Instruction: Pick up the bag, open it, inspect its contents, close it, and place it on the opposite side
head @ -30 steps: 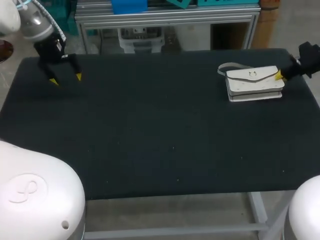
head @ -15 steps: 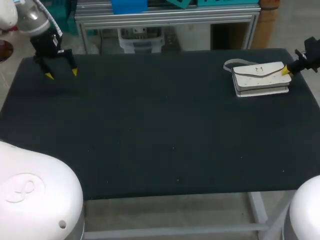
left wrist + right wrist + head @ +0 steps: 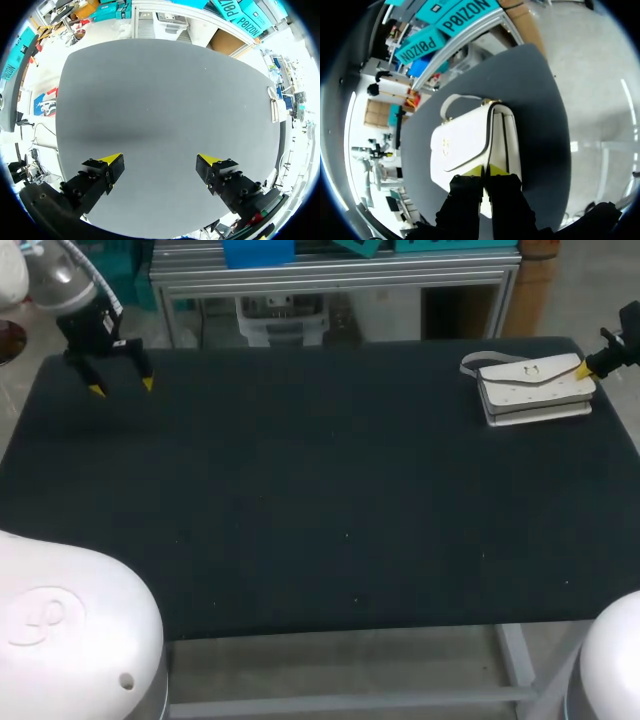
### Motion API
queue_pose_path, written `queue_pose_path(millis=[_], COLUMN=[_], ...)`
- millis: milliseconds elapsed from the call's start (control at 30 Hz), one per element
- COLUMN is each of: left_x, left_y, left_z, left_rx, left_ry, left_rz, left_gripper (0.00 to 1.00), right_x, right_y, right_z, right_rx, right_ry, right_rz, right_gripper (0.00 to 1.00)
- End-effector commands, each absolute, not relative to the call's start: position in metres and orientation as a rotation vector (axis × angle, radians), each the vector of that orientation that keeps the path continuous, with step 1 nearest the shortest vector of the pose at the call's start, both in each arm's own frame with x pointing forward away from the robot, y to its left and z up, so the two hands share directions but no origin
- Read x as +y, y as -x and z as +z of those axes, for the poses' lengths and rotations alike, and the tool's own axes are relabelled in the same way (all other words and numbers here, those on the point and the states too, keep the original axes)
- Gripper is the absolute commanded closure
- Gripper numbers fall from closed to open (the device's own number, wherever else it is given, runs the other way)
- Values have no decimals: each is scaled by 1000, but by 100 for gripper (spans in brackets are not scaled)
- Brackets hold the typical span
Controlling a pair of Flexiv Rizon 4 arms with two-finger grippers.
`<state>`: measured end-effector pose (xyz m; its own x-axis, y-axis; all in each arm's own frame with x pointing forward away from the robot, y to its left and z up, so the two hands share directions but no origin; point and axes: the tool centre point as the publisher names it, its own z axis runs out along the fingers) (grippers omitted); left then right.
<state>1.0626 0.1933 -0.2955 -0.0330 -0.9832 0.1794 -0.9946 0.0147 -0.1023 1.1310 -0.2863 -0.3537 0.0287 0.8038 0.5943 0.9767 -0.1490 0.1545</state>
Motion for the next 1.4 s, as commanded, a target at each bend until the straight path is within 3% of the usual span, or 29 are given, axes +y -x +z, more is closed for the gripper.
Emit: queue_pose_path(millis=[33,133,167,200,233,1133,1400], left_x=[193,193,193,193,193,193,193], left_y=[-1060,-1060,-1060,-1060,-1060,-1060,-1060], left_z=[-296,-296,-296,-296,-296,-296,-296], left_rx=[-2199,-2199,-2199,-2199,-2199,-2199,-2199], left_ry=[-2149,-2149,-2149,-2149,-2149,-2149,-2149], left_rz=[316,316,316,316,316,316,316], left_gripper=[0,0,0,0,0,0,0], right_x=[-296,-301,-303,-305,-306,-261,-250], right_y=[-1143,-1145,-1145,-1145,-1145,-1022,-1010], right_z=[-360,-363,-364,-365,-364,-255,-243], right_rx=[-1815,-1814,-1805,-1794,-1791,-1991,-2021], right_ry=[1964,1950,1951,1958,1957,2278,2317], right_rz=[-772,-772,-768,-764,-766,-351,-303], right_gripper=[100,100,87,55,0,0,0])
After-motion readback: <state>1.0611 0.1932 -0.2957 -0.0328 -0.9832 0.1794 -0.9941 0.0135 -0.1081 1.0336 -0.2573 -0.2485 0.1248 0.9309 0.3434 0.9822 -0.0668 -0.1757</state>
